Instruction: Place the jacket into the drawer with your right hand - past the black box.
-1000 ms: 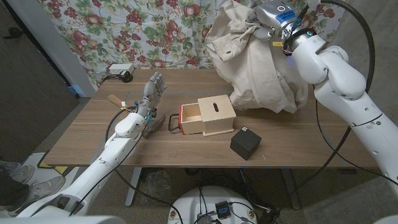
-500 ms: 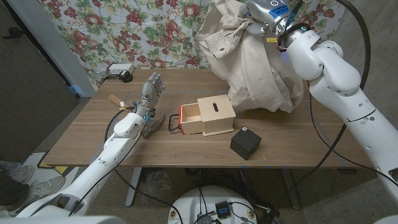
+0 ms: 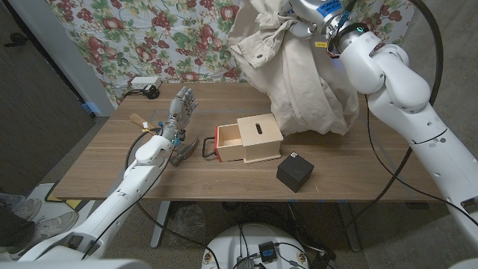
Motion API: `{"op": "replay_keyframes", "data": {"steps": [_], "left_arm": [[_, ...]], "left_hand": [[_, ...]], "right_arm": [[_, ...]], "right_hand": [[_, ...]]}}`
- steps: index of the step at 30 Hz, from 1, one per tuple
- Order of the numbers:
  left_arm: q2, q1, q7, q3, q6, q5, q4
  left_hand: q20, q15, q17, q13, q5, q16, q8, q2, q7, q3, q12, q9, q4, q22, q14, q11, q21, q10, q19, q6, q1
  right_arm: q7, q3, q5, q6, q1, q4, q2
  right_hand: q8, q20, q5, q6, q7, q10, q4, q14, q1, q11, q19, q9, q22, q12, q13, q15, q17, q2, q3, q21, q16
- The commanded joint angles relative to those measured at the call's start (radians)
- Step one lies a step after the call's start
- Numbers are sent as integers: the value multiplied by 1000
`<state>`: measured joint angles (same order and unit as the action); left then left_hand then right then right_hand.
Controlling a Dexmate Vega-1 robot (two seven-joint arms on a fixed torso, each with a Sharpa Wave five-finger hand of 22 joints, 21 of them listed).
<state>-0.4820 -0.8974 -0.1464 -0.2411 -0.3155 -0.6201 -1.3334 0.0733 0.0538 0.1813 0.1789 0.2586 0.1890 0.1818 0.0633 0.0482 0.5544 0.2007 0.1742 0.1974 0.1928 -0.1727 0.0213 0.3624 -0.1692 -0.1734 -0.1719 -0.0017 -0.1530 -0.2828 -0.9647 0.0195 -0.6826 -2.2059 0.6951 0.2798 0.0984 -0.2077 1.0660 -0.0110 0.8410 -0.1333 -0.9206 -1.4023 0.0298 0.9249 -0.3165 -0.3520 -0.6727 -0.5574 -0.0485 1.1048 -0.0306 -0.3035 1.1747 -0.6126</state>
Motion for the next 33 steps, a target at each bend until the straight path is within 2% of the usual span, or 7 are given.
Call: {"op": "replay_keyframes", "data": {"steps": [1,23,33], "left_arm": [[-6,1,-7,3,2,-5,3],[-4,2,-21,11,-9,-15,26],[-5,2,-22,14,-12,-17,35]], "left_hand": [[2,3,4,5,-2,2,3,127,-1,5,0,4,0,4,-126,4,-1,-132,-16,-126,2],[1,3,4,5,-2,2,3,127,-2,5,0,4,0,4,-126,3,-2,-132,-16,-127,1],[2,3,4,5,-2,2,3,127,-2,5,0,4,1,4,-126,4,-2,-132,-16,-125,1]], "right_arm": [[-9,-10,43,-44,15,-8,-21],[-35,-65,52,-123,58,-18,-61],[-36,-104,54,-172,74,6,-80]], "right_hand": [[4,130,-11,37,-23,10,2,-83,-112,-5,-38,-4,2,3,-8,-157,5,-97,1,8,5],[-2,130,-12,38,-20,13,3,-83,-115,-5,-46,-8,16,13,-10,-158,14,-98,4,21,15],[-4,130,-13,39,-21,13,4,-84,-114,-9,-49,-10,22,16,-14,-157,18,-99,6,26,19]]}}
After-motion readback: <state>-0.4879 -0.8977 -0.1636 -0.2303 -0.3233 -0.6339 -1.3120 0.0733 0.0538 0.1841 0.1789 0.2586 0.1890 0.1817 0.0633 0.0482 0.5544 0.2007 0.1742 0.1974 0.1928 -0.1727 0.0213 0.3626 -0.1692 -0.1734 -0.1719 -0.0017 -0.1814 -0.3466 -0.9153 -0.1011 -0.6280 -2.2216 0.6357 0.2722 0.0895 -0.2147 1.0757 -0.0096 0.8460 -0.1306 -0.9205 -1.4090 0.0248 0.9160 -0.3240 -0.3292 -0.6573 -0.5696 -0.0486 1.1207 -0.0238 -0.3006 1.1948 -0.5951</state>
